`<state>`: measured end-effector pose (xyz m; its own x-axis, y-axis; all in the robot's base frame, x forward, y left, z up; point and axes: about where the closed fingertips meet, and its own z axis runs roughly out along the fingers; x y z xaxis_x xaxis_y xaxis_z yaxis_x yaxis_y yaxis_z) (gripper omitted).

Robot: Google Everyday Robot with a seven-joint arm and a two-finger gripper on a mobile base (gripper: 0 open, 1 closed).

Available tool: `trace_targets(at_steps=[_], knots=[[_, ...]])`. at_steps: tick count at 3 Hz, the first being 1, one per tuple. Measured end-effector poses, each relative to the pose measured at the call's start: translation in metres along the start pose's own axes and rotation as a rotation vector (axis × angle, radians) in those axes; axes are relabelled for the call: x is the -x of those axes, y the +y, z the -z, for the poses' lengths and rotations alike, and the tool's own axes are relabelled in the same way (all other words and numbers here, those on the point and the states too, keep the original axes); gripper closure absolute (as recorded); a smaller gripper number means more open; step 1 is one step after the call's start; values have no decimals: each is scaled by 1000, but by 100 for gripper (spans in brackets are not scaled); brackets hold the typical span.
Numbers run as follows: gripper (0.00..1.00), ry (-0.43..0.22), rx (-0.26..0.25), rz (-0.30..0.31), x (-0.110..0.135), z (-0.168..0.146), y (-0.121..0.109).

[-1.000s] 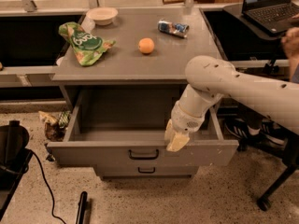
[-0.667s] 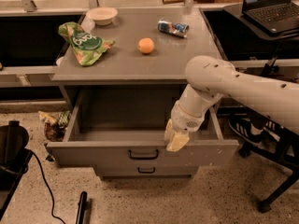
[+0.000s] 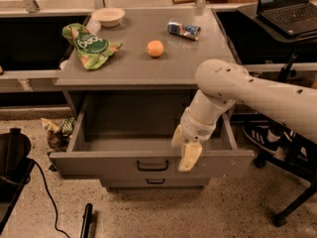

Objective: Open top drawer

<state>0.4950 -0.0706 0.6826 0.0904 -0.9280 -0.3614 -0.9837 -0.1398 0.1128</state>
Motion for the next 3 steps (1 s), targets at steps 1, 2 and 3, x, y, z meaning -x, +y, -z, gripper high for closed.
trace_targets(at_steps=[1,2,3], knots=[[0,23,-76,12,-1,23,2],[0,92,-176,30,0,64,10],[0,158,-258,45,4,115,17]])
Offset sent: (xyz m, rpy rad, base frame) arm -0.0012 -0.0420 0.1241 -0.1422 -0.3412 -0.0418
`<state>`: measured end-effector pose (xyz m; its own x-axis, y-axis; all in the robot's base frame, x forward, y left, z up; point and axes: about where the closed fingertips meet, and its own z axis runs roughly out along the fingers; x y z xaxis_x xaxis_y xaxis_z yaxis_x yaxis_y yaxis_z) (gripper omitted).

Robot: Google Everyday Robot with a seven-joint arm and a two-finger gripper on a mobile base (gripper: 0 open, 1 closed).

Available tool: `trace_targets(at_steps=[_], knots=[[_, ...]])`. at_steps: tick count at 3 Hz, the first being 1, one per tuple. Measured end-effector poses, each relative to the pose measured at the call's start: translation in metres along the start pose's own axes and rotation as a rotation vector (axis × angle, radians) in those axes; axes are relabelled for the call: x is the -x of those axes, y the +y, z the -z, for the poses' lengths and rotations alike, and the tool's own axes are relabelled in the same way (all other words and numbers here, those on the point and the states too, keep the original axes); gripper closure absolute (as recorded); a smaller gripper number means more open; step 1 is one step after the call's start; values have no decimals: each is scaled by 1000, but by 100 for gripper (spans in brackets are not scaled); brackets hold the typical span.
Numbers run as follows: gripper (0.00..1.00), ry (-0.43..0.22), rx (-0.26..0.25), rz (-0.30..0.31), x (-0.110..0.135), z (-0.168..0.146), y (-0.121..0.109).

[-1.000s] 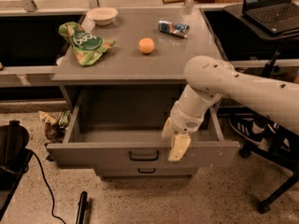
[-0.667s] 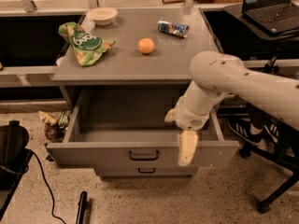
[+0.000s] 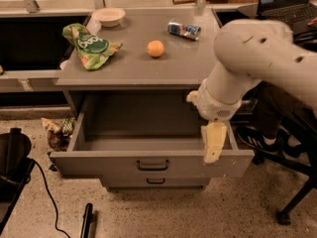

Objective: Open top drawer

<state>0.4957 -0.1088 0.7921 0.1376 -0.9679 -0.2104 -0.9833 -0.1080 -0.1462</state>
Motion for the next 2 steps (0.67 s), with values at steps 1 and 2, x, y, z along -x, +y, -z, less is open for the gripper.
trace_targets(at_steps=[1,2], knots=[[0,43,-35,14,-7,32,-9],[0,67,-54,19,-14,52,-19]])
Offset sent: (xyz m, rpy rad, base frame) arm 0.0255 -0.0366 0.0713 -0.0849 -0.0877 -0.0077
